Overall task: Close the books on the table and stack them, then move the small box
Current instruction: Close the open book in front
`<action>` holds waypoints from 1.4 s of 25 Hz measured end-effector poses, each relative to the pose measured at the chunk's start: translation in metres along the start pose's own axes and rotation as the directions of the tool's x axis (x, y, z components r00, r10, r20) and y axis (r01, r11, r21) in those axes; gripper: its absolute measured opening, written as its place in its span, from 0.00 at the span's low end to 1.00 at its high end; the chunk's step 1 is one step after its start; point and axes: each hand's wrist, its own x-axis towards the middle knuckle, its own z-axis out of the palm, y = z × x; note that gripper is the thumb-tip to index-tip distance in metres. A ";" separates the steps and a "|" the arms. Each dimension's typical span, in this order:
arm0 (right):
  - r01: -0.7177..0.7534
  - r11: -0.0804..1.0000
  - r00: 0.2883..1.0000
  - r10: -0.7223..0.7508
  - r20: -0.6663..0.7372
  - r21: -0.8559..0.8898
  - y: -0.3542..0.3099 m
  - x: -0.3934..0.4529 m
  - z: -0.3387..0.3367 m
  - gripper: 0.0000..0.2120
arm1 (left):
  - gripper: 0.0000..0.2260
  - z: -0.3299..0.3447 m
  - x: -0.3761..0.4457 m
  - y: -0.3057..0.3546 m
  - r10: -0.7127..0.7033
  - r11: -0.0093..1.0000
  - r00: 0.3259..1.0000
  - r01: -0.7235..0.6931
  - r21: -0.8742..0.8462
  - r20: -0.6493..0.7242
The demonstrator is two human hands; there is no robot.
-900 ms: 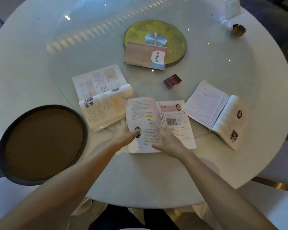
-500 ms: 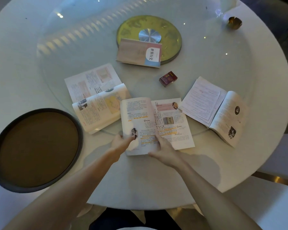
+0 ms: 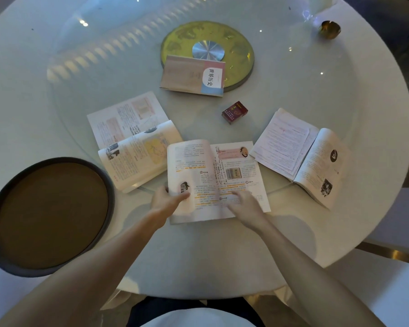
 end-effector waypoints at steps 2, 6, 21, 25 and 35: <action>-0.152 0.988 0.972 0.150 -0.179 0.003 0.017 0.007 -0.010 0.19 | 0.19 -0.007 -0.004 0.013 0.075 0.997 0.997 -0.074 0.008 -0.015; -0.307 0.940 0.927 0.331 -0.176 0.149 0.035 0.010 -0.015 0.20 | 0.16 -0.003 -0.013 0.044 0.258 0.963 0.962 -0.264 0.060 0.093; -0.213 0.819 0.971 0.240 0.019 0.532 0.053 0.021 -0.008 0.11 | 0.23 0.093 -0.010 -0.009 0.327 0.597 0.919 -0.383 0.705 0.222; -0.108 0.963 0.993 0.117 -0.023 0.247 0.044 0.026 -0.010 0.14 | 0.30 0.081 -0.015 -0.023 0.243 0.527 0.918 -0.396 0.752 0.313; 0.006 0.930 0.997 -0.034 -0.070 -0.367 0.014 0.037 -0.004 0.11 | 0.18 0.030 -0.023 -0.021 0.320 0.758 0.933 -0.356 0.546 0.165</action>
